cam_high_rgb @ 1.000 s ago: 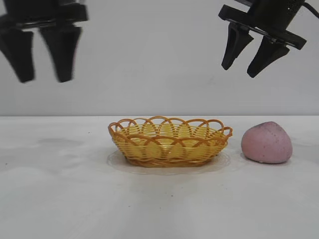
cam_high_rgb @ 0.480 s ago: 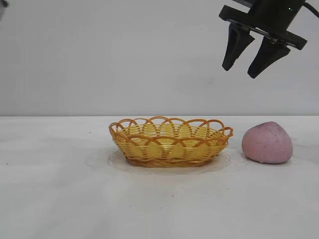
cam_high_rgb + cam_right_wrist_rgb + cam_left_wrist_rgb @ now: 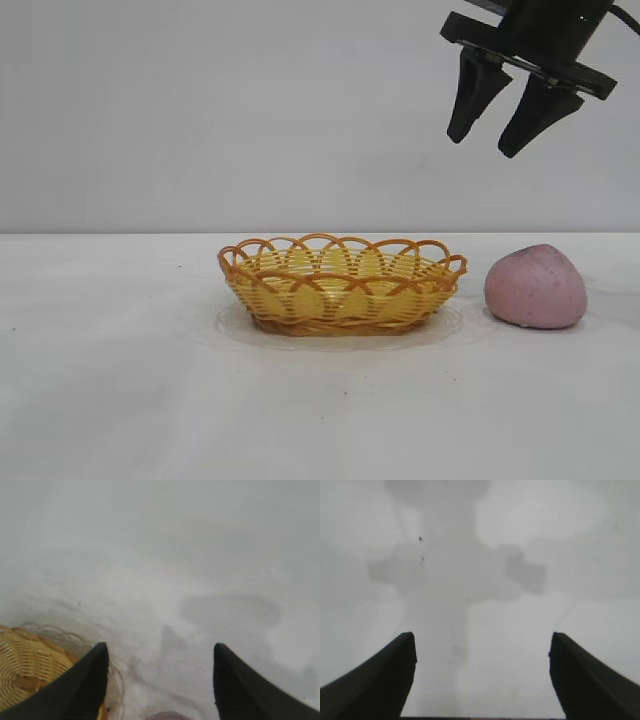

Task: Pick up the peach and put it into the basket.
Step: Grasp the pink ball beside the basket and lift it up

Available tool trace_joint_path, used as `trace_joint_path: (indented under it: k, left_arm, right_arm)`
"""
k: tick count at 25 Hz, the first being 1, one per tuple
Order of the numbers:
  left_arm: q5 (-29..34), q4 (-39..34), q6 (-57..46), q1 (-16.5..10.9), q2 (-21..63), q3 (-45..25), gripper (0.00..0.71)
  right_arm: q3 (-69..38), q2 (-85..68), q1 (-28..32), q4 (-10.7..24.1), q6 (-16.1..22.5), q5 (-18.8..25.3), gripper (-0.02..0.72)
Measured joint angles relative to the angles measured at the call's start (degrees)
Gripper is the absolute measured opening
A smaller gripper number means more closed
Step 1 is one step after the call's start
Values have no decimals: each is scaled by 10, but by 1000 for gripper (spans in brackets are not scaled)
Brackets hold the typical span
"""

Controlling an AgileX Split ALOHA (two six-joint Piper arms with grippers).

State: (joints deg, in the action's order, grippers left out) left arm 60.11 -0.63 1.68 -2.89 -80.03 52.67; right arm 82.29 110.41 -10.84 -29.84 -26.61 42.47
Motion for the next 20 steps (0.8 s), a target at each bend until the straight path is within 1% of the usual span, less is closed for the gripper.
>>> trace_joint_path:
  k: [3, 6, 10, 13, 15, 20]
  left_arm:
    - [-7, 12, 0, 0, 104, -72, 516]
    - [-7, 13, 0, 0, 213, -109, 516]
    - [-5, 20, 0, 0, 351, -135, 516]
    - [11, 28, 0, 0, 437, -150, 516]
    - [23, 32, 0, 0, 487, -152, 516]
    - [23, 34, 6, 0, 604, -163, 516]
  right_arm:
    - [0, 0, 0, 0, 0, 0, 430]
    - [0, 0, 0, 0, 0, 1, 430]
    - [0, 0, 0, 0, 0, 1, 430]
    - [0, 0, 0, 0, 0, 1, 430]
    - [0, 0, 0, 0, 0, 1, 430]
    - [0, 0, 0, 0, 0, 1, 430]
